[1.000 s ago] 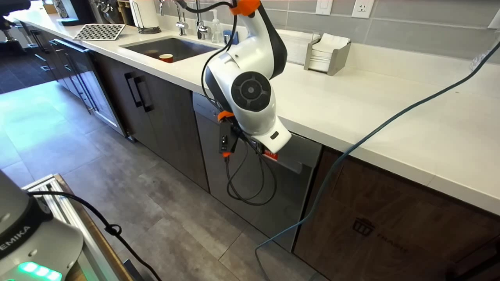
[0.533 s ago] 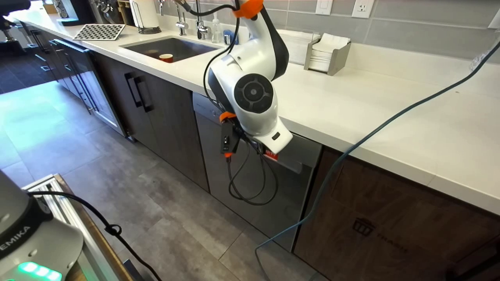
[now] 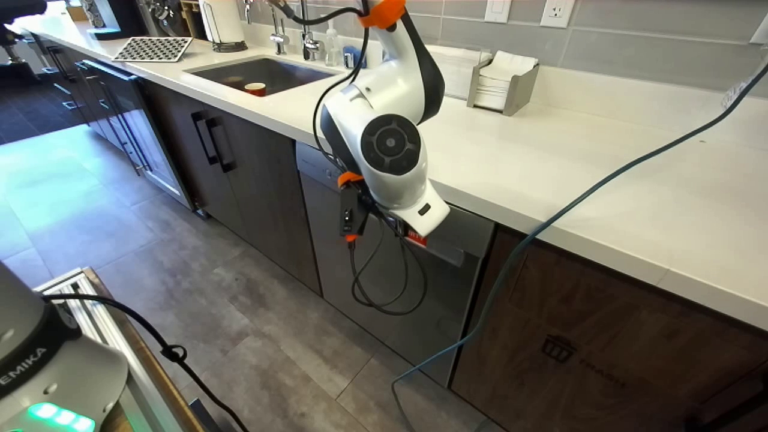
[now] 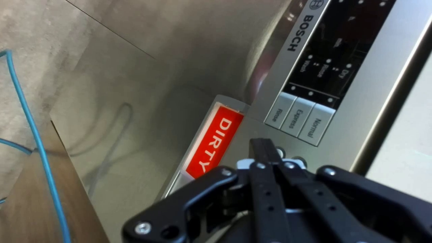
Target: Press a button on the dishwasher
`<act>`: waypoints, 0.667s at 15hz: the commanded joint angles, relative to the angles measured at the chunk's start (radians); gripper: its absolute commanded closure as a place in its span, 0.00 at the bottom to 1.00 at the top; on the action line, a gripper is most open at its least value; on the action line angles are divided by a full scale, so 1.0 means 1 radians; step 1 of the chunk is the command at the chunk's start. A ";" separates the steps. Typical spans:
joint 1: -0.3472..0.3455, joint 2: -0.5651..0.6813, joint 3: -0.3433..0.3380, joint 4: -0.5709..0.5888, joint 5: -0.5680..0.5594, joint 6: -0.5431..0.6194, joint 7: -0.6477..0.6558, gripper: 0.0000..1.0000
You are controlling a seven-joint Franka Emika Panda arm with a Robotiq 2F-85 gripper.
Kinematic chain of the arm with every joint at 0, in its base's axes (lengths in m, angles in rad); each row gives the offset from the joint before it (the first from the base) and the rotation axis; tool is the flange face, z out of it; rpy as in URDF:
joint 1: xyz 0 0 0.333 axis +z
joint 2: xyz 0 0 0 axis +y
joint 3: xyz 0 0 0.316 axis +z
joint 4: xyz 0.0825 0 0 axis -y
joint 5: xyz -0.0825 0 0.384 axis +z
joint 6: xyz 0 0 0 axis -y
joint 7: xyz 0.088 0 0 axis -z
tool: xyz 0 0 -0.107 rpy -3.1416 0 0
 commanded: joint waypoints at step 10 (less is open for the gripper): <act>-0.045 0.005 0.016 0.016 -0.010 -0.094 0.029 1.00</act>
